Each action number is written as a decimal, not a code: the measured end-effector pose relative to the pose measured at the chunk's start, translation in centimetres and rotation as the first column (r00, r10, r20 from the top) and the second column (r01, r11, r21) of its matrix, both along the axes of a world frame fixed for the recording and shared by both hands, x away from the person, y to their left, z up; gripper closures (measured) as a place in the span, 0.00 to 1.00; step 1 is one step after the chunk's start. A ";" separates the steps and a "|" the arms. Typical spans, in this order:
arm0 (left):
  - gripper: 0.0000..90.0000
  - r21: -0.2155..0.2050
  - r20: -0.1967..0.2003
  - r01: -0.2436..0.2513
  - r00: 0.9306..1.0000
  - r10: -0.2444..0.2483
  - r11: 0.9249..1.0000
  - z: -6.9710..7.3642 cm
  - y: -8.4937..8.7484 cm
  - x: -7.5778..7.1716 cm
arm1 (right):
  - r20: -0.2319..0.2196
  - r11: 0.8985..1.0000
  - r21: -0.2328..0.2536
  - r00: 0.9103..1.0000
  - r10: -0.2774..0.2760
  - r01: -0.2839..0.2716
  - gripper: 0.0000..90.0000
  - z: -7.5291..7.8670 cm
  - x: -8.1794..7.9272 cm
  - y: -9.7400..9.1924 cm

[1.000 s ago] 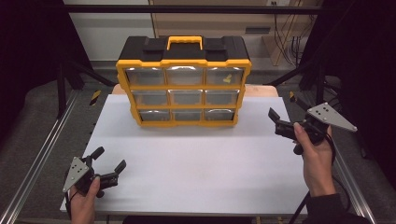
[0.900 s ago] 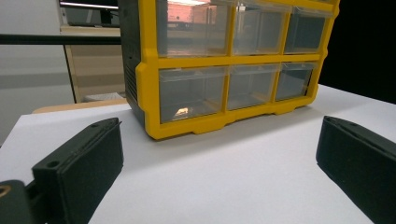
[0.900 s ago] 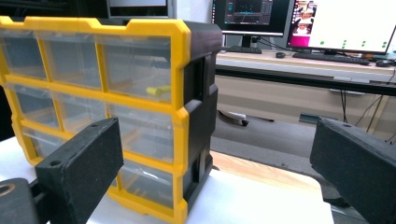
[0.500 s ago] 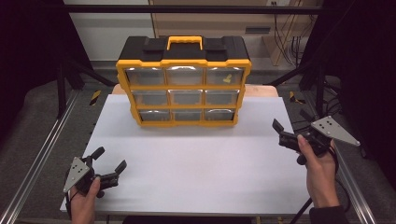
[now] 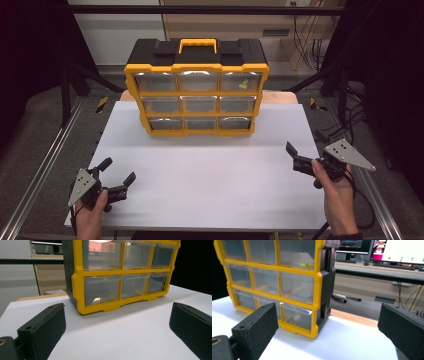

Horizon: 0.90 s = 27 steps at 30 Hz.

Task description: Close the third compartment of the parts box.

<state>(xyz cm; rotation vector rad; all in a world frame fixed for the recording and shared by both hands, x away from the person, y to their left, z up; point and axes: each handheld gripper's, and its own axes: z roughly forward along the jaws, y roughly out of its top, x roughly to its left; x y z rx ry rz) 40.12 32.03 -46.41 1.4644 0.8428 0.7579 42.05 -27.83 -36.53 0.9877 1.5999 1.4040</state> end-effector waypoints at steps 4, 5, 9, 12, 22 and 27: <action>0.00 0.001 0.001 -0.002 1.000 0.002 1.000 0.0 0.0 0.0 | -0.011 1.000 0.013 1.000 0.001 -0.001 0.03 -0.8 -0.2 0.1; 0.00 0.003 0.001 -0.003 1.000 0.003 1.000 0.0 0.0 0.0 | -0.015 1.000 0.013 1.000 0.002 -0.002 0.03 -1.0 -0.2 0.1; 0.00 0.000 0.001 -0.004 1.000 0.004 1.000 0.0 0.0 0.0 | -0.026 1.000 0.017 1.000 0.005 -0.004 0.03 -1.8 -0.3 0.3; 0.00 0.000 0.002 -0.001 1.000 0.001 1.000 0.0 0.0 0.0 | -0.037 1.000 0.030 0.999 0.009 -0.007 0.03 -2.5 -0.4 0.4; 0.00 0.002 0.004 0.005 1.000 -0.005 1.000 0.0 -0.1 0.0 | -0.076 0.999 0.036 0.997 0.025 -0.022 0.04 -4.9 -0.6 1.1; 0.00 0.002 0.005 0.007 1.000 -0.007 1.000 0.0 -0.1 0.0 | -0.088 0.999 0.030 0.996 0.035 -0.033 0.04 -5.6 -0.7 1.4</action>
